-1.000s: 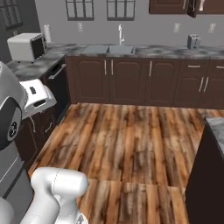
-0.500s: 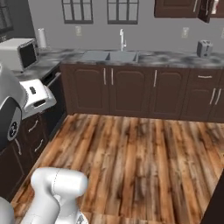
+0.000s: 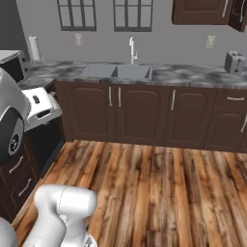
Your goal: Open the cabinet directly in front. Then move the liquor and the cup to the dining counter with the candle on it.
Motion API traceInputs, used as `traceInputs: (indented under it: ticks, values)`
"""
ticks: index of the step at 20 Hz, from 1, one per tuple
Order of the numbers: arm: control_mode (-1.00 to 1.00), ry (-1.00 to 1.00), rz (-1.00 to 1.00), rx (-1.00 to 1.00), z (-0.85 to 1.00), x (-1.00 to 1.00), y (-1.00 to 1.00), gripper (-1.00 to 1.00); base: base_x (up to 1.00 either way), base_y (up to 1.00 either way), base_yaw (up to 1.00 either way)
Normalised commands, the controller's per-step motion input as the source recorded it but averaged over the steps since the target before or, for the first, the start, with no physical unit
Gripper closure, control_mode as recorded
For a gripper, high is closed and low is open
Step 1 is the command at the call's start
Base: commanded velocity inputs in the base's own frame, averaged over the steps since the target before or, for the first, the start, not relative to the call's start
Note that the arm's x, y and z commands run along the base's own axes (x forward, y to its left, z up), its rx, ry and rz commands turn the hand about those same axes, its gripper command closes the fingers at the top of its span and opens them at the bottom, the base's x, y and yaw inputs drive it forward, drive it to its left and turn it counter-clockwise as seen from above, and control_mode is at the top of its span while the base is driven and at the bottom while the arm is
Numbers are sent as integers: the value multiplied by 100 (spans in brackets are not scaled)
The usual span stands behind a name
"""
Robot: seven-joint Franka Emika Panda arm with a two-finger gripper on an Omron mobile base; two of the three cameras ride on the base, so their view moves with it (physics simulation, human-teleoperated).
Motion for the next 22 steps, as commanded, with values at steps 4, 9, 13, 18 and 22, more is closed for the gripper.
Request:
traceInputs:
  ticks: [4,9,13,18,22]
  values:
    - [100,0,0,0,0,0,0,-100,100,-58,4]
    - [100,0,0,0,0,0,0,-100,100,-99,10]
    - [100,0,0,0,0,0,0,-100,100,-100,11]
    - [100,0,0,0,0,0,0,-100,95,-100,6]
    - [100,0,0,0,0,0,0,-100,59,-100,0]
